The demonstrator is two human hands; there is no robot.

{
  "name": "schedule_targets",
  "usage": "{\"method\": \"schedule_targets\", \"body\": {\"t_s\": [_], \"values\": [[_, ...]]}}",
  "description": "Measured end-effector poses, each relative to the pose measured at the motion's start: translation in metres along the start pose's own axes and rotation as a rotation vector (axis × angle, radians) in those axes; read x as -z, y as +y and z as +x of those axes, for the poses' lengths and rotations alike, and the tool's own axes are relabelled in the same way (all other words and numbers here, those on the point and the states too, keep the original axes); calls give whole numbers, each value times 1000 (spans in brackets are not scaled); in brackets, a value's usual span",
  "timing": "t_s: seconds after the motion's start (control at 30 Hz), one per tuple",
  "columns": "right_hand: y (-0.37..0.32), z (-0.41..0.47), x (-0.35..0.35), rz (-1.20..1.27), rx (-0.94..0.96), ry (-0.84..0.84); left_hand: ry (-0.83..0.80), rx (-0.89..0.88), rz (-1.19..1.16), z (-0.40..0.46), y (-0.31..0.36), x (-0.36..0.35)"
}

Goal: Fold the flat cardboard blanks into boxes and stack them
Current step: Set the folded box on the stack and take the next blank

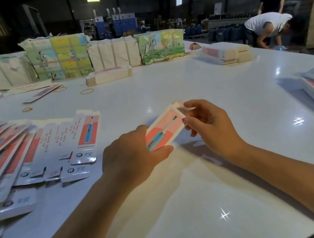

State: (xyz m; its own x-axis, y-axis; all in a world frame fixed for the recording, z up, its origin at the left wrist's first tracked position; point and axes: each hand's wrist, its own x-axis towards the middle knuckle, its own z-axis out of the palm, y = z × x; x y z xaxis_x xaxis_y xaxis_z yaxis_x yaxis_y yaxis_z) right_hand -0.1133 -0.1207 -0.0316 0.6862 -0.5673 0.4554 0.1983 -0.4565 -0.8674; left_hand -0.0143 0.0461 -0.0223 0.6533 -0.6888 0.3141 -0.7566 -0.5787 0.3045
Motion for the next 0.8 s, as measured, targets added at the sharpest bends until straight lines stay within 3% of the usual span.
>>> {"method": "schedule_targets", "body": {"t_s": [0.2,0.4,0.7,0.8], "values": [[3,3,-1,-145,-40,-62,-30,-49,23,-2,3,0],[0,-1,-1,-199,101,-60,-23,-66,57,-4,8,3],[0,-3,6,-328,102,-184,-61,-123,104,-8,7,6],[2,-1,7,-369,178,-127,-42,-117,89,-8,5,6]]}}
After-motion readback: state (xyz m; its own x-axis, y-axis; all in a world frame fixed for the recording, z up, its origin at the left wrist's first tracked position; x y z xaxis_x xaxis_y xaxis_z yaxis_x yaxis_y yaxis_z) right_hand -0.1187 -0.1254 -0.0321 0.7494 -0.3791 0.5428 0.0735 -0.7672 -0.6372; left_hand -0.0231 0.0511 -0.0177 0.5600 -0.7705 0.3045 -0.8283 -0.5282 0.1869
